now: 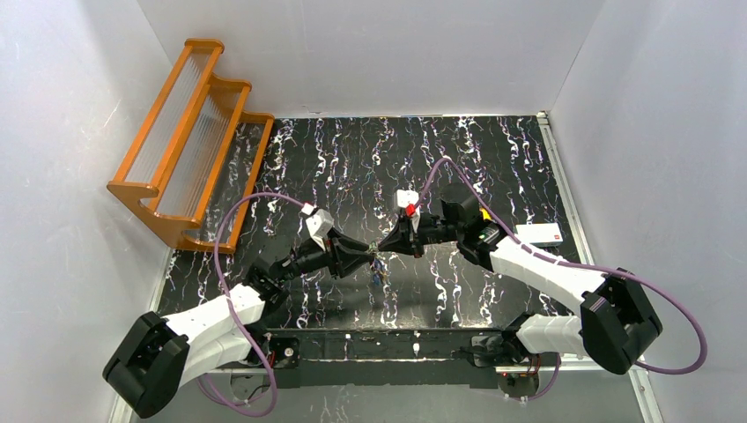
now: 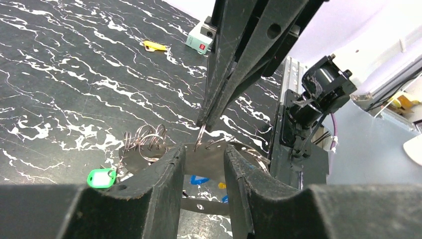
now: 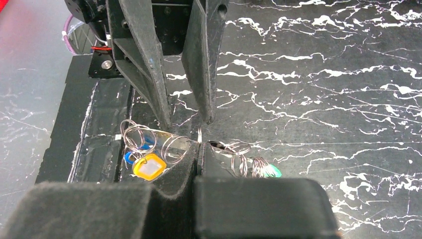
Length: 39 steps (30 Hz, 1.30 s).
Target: Put the keys on the keyring
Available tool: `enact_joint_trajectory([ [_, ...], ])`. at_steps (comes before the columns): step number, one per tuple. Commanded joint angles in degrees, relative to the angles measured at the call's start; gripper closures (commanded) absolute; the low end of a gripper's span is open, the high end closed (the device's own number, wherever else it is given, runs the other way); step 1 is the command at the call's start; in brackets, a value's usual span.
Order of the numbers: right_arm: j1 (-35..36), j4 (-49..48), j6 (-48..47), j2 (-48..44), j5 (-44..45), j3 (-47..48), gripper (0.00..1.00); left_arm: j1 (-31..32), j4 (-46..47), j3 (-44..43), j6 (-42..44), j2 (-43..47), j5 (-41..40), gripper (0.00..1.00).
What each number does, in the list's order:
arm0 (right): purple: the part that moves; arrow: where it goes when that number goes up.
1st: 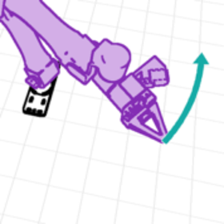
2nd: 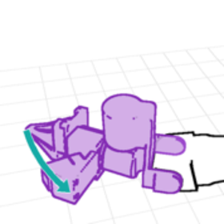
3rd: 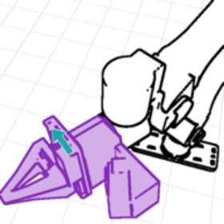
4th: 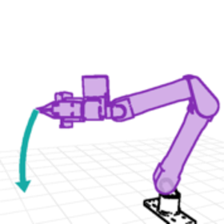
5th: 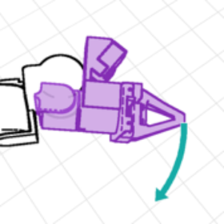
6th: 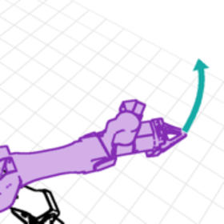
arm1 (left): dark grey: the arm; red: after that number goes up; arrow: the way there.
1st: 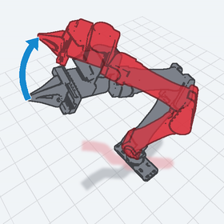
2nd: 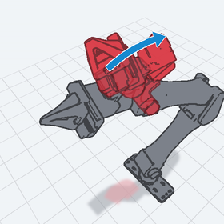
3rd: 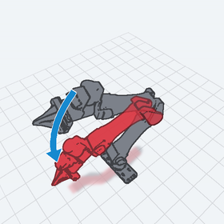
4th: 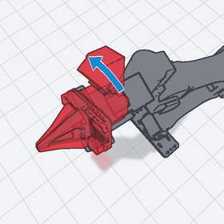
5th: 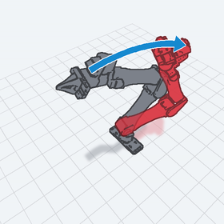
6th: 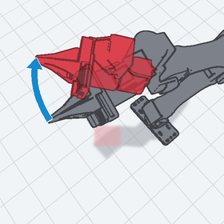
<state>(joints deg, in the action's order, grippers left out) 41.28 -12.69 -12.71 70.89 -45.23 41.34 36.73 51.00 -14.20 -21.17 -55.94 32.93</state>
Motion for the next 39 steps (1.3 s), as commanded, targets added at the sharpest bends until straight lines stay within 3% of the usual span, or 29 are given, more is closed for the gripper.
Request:
enact_joint_trajectory([
  [1, 0.08, -4.45, -0.83, -1.89, -3.34, -0.04, 0.99, 0.42, 3.21, 1.80, 4.08, 0.62, 1.33, 0.68],
  [7, 0.08, -4.86, -0.91, -2.41, -5.44, -0.12, 0.99, 0.44, 3.85, 4.13, 7.19, 3.86, -3.28, 0.73],
  [14, 0.04, -6.06, -1.00, -2.95, -6.98, -0.47, 0.99, 0.49, 5.90, 5.11, 8.87, 5.67, -0.52, 0.74],
  [26, 0.07, -6.26, -0.47, -2.61, -7.69, -0.21, 0.99, 2.22, 9.98, 3.59, 7.90, 2.59, 3.19, 0.76],
  [39, 0.03, -5.51, -0.52, -2.71, -8.27, 0.15, 0.99, 3.08, 11.15, 2.76, 5.52, 0.20, -2.68, 0.84],
])
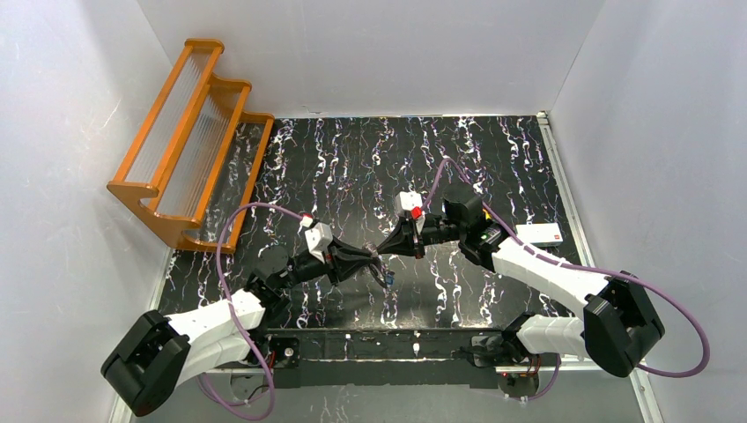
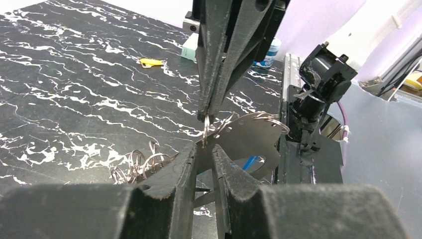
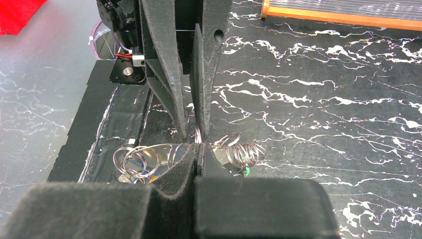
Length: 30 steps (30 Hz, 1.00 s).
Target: Put the keys on the keyring
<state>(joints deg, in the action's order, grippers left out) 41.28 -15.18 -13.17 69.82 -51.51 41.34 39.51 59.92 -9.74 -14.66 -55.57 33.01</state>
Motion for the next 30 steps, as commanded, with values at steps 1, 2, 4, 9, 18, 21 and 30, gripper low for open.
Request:
enact_joint_trajectory([
  [1, 0.03, -3.01, -0.02, -1.62, -1.99, 0.14, 0.99, 0.35, 2.34, -1.83, -1.25, -0.30, -2.90, 0.84],
  [2, 0.04, -2.97, -0.02, -1.62, -2.03, 0.19, 0.99, 0.39, 2.39, -2.00, -1.59, -0.58, -3.02, 0.84],
  [4, 0.04, -2.99, -0.01, -1.62, -2.06, 0.23, 0.99, 0.40, 2.52, -2.25, -2.00, -1.06, -3.31, 0.84],
  [9, 0.03, -2.76, -0.01, -1.44, -2.07, 0.32, 0.99, 0.48, 2.77, -2.39, -3.18, -2.00, -3.92, 0.86],
  [18, 0.08, -2.64, -0.11, -1.62, -1.57, 0.16, 0.99, 0.43, 2.78, -1.60, -4.36, -0.63, -5.30, 1.00],
  [21, 0.04, -2.62, -0.11, -1.53, -1.54, 0.23, 0.99, 0.48, 2.78, -1.60, -4.86, -0.01, -5.13, 1.00],
  [30, 0.06, -2.75, 0.13, -1.46, -1.30, 0.31, 0.99, 0.48, 3.86, -0.72, -7.80, 2.38, -8.60, 1.00],
])
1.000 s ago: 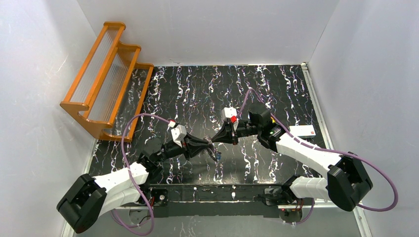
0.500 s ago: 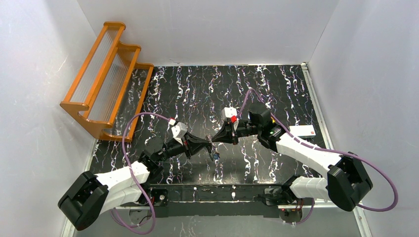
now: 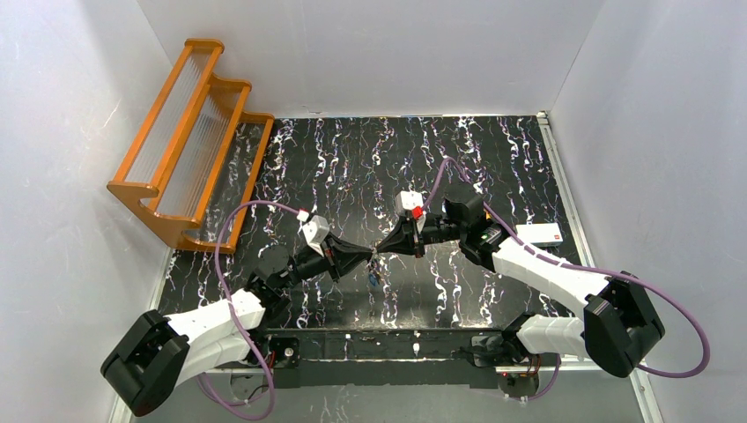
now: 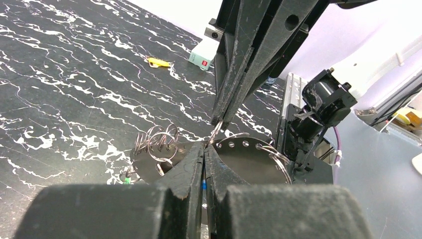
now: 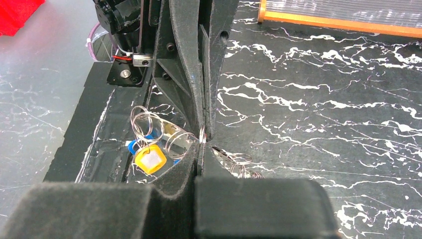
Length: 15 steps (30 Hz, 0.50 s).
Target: Put the keys on the keyring
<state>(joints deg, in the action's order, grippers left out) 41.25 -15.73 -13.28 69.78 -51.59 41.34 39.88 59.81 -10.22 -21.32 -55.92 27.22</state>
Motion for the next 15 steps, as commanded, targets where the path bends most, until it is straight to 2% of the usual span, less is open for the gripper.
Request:
enact_joint_trajectory([
  [1, 0.06, -2.20, 0.34, -1.32, -1.27, 0.32, 0.99, 0.11, 4.21, -0.09, -1.22, 3.01, -3.06, 1.00],
  [9, 0.08, -2.16, 0.42, -1.13, -1.30, 0.48, 0.98, 0.11, 4.45, -0.09, -0.88, 2.87, -2.27, 1.00],
  [10, 0.06, -2.08, 0.38, -1.18, -1.14, 0.54, 0.89, 0.11, 4.44, -0.27, -0.71, 2.72, -1.79, 1.00],
  [12, 0.09, -1.86, 0.54, -1.37, -0.39, 0.66, 0.65, 0.09, 4.44, -0.41, -0.34, 2.66, -0.91, 1.00],
  [15, 0.13, -1.92, 0.82, -2.21, 0.91, 0.67, 0.48, 0.11, 4.40, -0.42, 1.27, 2.98, 0.55, 1.00],
])
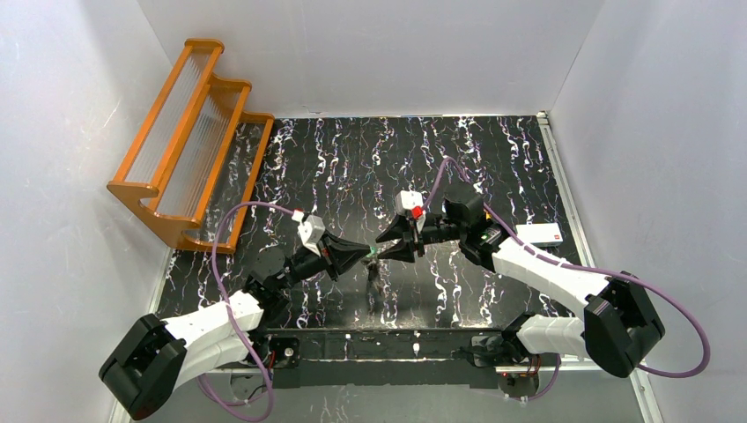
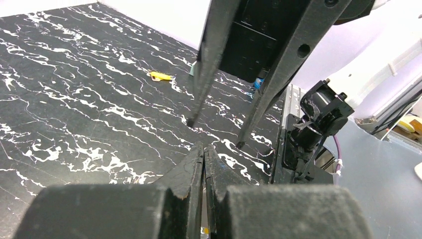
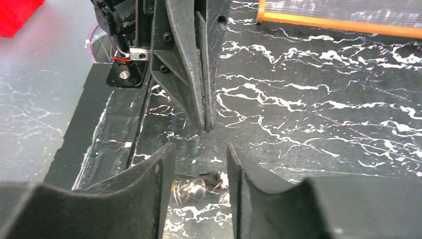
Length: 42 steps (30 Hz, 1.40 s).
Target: Put the keys on the keyring
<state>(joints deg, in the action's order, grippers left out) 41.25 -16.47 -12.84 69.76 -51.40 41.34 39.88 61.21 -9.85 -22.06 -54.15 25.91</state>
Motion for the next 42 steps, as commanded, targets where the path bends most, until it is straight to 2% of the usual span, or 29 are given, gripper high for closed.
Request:
enact_joint_trajectory([
  [1, 0.06, -1.38, 0.44, -2.56, 1.21, 0.59, 0.46, 0.11, 3.04, -0.79, 2.37, 1.36, 1.94, 1.00],
  [5, 0.06, -2.54, 0.82, -3.80, 3.56, 0.12, 0.39, 0.11, 2.94, -0.64, 3.43, 1.43, 2.30, 1.00],
  [12, 0.08, -1.79, 2.71, -4.22, 9.48, -2.12, 0.38, 0.11, 1.61, 1.36, 3.35, 0.85, -1.71, 1.00],
  [19, 0.08, 0.71, 16.21, -4.63, 29.11, -5.43, 0.35, 0.11, -1.85, 4.53, 2.54, 2.15, -9.33, 0.73],
  [21, 0.13, 2.71, 23.54, -4.27, 36.38, -5.88, 0.43, 0.11, -3.92, 4.74, 2.16, 2.36, -10.29, 0.64],
  [25, 0.10, 16.66, 36.00, -2.57, 44.60, -4.08, 0.60, 0.11, -8.21, 4.55, 1.01, 2.17, -10.61, 0.57],
  [28, 0.07, 21.69, 39.85, -3.00, 42.63, -5.88, 0.59, 0.11, -10.83, 4.94, -0.89, 2.03, -11.92, 0.50],
  [31, 0.07, 23.65, 43.11, -5.29, 39.43, -9.30, 0.52, 0.11, -12.63, 5.46, -2.80, 1.94, -12.72, 0.48],
  [36, 0.06, 27.41, 47.57, -7.87, 32.75, -12.20, 0.44, 0.11, -13.05, 6.77, -4.46, 1.93, -12.28, 0.47],
  [42, 0.08, 29.21, 51.17, -6.08, 26.65, -14.87, 0.43, 0.11, -13.05, 6.25, -6.59, 1.08, -9.87, 0.49],
])
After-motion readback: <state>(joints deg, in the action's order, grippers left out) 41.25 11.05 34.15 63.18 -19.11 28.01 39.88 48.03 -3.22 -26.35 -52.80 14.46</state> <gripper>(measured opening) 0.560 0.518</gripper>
